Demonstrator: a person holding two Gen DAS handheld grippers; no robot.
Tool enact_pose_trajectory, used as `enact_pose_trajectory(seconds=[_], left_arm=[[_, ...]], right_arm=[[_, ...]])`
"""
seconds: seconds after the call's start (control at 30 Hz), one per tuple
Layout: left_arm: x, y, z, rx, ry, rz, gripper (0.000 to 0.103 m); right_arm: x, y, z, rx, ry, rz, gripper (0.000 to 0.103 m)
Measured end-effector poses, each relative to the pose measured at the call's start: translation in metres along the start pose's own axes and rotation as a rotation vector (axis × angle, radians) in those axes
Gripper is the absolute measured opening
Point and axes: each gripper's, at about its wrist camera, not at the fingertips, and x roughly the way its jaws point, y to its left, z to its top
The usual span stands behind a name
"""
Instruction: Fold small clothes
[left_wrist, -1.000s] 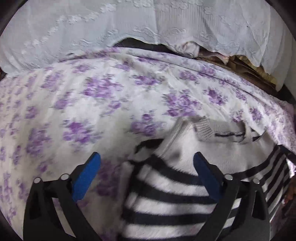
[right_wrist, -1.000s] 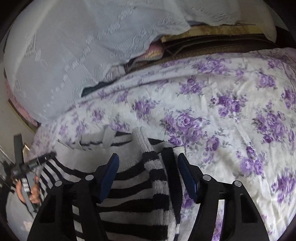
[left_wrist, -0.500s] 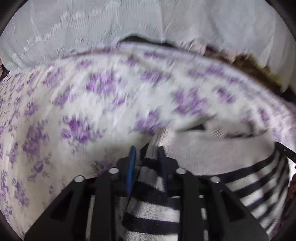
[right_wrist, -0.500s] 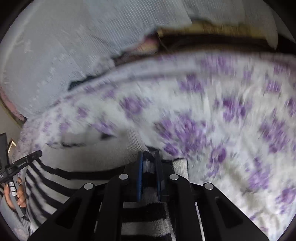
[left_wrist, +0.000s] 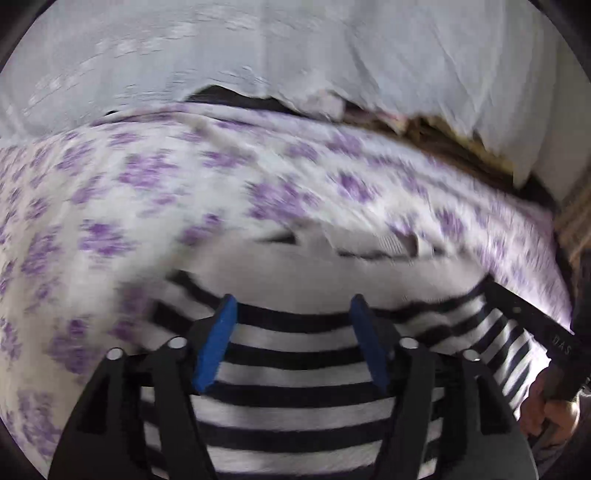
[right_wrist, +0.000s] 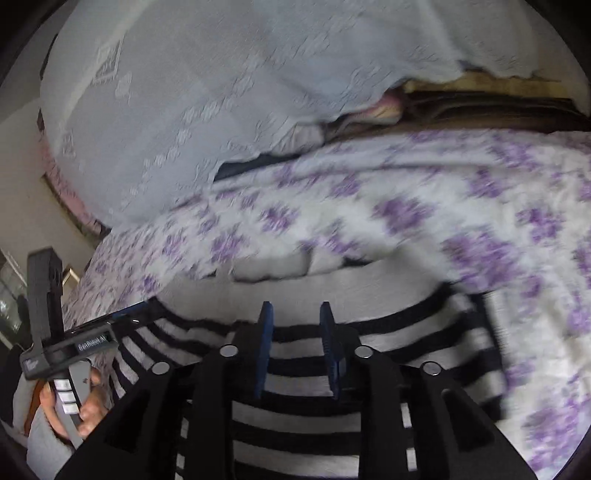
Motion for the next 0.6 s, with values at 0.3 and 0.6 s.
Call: enact_pose_trajectory(seconds=[0.3,0.6], left_arm=[[0.028,-0.005,-0.018,0.031,-0.017,0.101,0.081],[-0.049,-0.015,-0.068,0.068,-0.115,-0.100,0.087]], right_arm=[[0.004,-0.064,-0.016,0.266,-0.063,0.128,0.023],[-0.058,-0.004,-0.057,0.085,-0.089,0.209,0.043]])
